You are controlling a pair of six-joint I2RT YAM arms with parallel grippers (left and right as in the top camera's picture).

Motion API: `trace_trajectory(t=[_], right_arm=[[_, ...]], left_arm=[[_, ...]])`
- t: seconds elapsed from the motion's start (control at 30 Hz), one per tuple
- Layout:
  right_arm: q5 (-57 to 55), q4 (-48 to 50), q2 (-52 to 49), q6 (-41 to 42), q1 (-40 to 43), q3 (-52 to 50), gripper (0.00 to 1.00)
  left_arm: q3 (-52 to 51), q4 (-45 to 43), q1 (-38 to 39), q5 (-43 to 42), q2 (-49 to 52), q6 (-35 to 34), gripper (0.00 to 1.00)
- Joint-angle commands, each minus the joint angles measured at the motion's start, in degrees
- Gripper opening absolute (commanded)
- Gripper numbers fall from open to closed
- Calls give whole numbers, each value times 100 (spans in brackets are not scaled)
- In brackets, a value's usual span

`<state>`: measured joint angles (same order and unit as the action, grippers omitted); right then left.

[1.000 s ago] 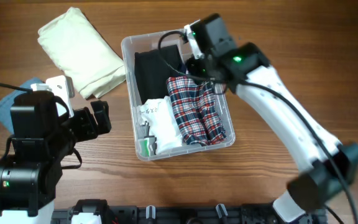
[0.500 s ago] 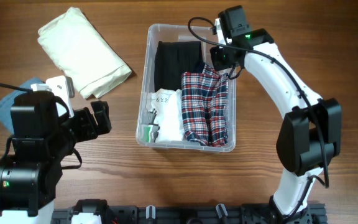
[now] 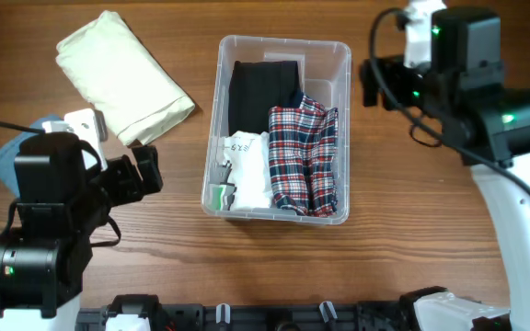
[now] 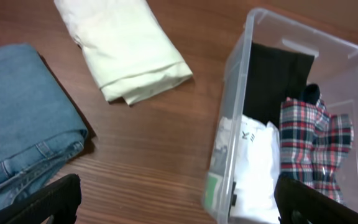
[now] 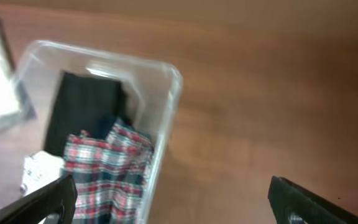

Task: Pack container

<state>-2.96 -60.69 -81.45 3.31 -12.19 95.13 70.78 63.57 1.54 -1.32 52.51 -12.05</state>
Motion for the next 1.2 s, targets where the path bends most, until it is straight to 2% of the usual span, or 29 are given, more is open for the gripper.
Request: trace_trajectory(t=[0.0, 0.17, 0.23, 0.27, 0.37, 0.43, 0.5, 0.63, 0.77, 0.93, 1.0, 1.17], right_arm=[[232, -190, -225, 328, 254, -299, 99], [269, -168, -374, 291, 251, -789, 99], [262, -138, -374, 273, 251, -846, 100], [262, -142, -374, 271, 251, -846, 99], [264, -140, -374, 271, 251, -848, 100], [267, -133, -374, 273, 251, -846, 100], [291, -87, -374, 273, 251, -848, 100], [289, -111, -374, 273, 251, -848, 100], [289, -131, -374, 269, 251, -848, 100], [286, -125, -374, 267, 251, -848, 100], [286, -105, -374, 267, 251, -848, 100], [286, -90, -374, 269, 251, -848, 99]], left_arm=[[81, -138, -378, 118, 564, -310, 100], [81, -546, -1191, 118, 2044, -354, 100], [81, -638, -2295, -122, 2450, -953, 100], [81, -627, -2732, -413, 2527, -1005, 100], [68, -575, -4798, -1069, 2767, -1467, 100], [55, -675, -5744, -1305, 2938, -1541, 100], [52, -898, -6325, -1578, 3333, -1270, 100], [52, -1115, -6402, -1641, 4236, -925, 100], [52, -1486, -6402, -2514, 5257, 22, 100], [50, -1836, -6360, -3003, 5917, 697, 100], [50, -1902, -6279, -3259, 6089, 870, 100], [48, -1923, -5724, -3252, 6424, 868, 100]])
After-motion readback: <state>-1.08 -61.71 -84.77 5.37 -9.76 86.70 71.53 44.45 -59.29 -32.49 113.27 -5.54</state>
